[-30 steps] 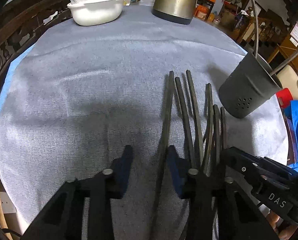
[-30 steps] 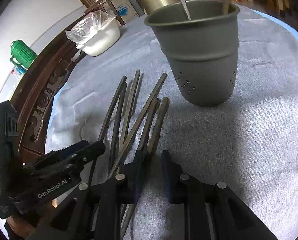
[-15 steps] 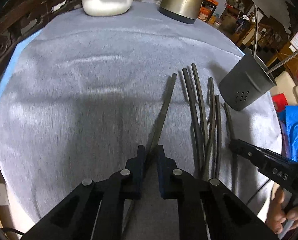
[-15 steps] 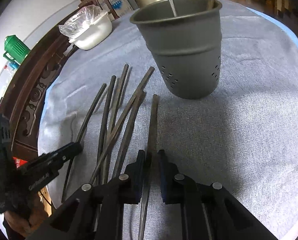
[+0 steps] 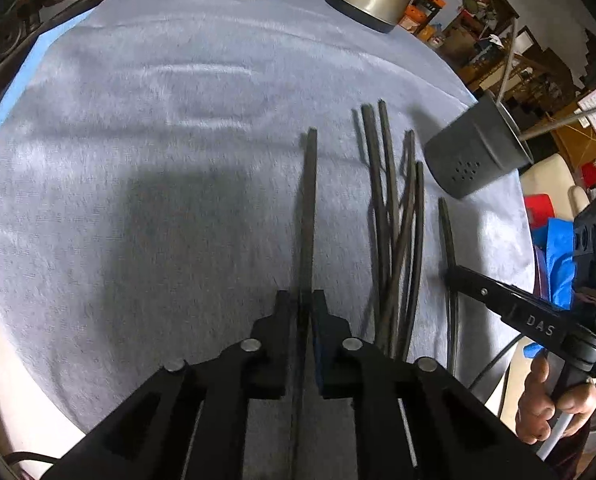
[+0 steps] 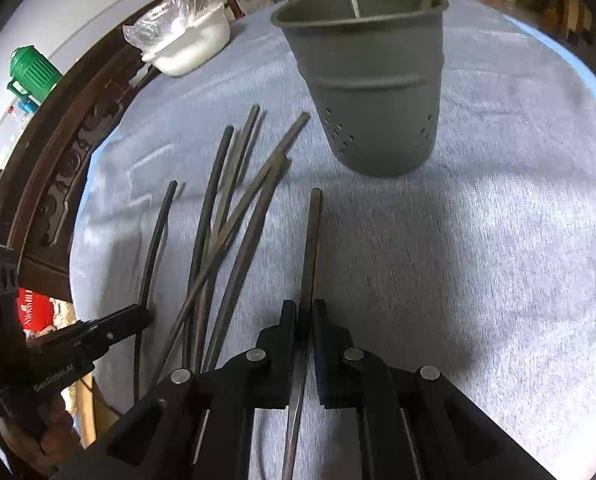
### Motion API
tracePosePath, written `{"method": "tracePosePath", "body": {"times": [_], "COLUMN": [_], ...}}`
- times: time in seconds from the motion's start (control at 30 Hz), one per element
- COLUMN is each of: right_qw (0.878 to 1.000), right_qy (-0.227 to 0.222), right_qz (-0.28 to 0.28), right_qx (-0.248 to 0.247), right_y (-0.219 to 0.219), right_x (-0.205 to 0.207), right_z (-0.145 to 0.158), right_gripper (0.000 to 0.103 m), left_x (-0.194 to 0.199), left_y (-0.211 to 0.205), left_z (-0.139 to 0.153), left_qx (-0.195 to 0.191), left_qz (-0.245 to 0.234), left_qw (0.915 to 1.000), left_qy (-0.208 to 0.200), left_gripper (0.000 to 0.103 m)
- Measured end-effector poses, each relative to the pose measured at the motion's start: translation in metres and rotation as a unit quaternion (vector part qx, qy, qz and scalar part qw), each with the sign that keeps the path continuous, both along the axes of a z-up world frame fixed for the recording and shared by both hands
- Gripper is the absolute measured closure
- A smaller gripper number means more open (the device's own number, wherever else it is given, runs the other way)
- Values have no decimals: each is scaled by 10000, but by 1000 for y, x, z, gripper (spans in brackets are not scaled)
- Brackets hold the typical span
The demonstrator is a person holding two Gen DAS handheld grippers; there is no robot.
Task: Organize utensils
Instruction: 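Grasp a chopstick with the left gripper while the right gripper grasps another, then lift the chopsticks and drop them into the grey holder cup with both grippers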
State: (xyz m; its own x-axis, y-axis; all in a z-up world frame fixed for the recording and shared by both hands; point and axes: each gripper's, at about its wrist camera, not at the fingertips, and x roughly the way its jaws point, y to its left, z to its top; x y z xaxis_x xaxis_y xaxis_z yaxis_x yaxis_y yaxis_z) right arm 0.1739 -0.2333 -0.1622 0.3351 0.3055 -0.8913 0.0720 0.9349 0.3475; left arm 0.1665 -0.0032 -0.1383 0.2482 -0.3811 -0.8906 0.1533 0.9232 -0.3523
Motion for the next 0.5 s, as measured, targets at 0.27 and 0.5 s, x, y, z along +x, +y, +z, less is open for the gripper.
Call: {"method": "tracePosePath", "body": {"times": [0.27, 0.5], "right_qw": [9993, 9982], "right_qy": [160, 78], "right_qz": [-345, -488], "right_qx": [-39, -342], "right_y": [-12, -7], "right_x": [28, 42], "right_z": [-1, 0], "right_gripper": [90, 90], "left_x": [47, 78], "left_y": [-10, -29], "left_z": [11, 1], "left_qx": [259, 486], "left_qz": [46, 26], "left_qw": [9995, 9988], "left_qy": [-161, -73], "left_gripper": [64, 65]}}
